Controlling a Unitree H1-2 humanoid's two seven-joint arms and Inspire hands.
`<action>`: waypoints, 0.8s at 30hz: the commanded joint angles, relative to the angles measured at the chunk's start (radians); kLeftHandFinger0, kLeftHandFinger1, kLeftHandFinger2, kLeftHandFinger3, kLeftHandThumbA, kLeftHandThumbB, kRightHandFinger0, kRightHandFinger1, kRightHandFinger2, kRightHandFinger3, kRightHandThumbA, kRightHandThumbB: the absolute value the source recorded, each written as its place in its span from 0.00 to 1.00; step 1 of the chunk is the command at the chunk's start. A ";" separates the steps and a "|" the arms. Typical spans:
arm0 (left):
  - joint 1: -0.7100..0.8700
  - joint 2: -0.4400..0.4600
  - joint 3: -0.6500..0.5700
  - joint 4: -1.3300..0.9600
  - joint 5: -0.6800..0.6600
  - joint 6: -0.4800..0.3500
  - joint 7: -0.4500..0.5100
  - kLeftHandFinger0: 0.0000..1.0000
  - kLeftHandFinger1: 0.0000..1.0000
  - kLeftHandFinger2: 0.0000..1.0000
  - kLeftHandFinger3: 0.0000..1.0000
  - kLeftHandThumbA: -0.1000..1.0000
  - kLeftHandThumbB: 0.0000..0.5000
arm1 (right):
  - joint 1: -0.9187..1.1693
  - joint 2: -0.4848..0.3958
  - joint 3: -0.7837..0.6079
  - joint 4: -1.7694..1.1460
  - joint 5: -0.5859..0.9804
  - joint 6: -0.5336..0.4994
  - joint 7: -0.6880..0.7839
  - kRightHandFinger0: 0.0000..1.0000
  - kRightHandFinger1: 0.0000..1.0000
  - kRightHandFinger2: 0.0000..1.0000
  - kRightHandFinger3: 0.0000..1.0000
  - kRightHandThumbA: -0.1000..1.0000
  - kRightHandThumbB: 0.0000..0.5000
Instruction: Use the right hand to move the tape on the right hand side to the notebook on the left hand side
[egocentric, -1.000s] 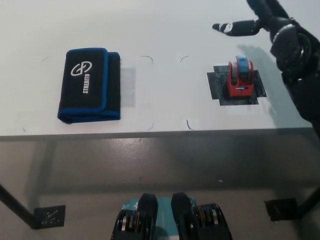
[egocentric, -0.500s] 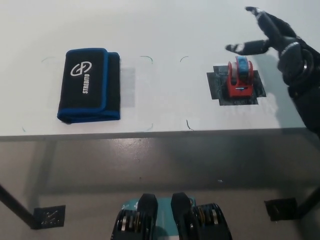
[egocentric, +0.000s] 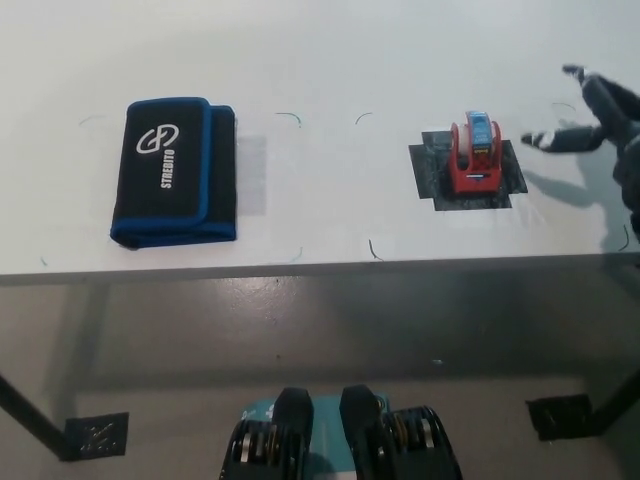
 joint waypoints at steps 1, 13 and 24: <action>0.002 0.001 0.002 -0.011 0.001 -0.040 0.003 0.20 0.15 0.20 0.34 0.06 0.23 | -0.019 -0.003 -0.017 -0.002 0.006 -0.018 -0.039 1.00 1.00 1.00 1.00 0.86 0.76; -0.007 0.008 0.002 -0.015 -0.002 -0.034 -0.003 0.20 0.16 0.21 0.36 0.11 0.24 | 0.003 0.050 0.002 0.107 -0.005 -0.080 -0.107 1.00 1.00 1.00 1.00 0.94 0.82; 0.003 0.012 0.004 -0.017 -0.004 -0.042 -0.005 0.20 0.15 0.21 0.35 0.09 0.24 | 0.010 0.075 0.008 0.127 -0.007 -0.084 -0.125 1.00 1.00 1.00 1.00 0.94 0.82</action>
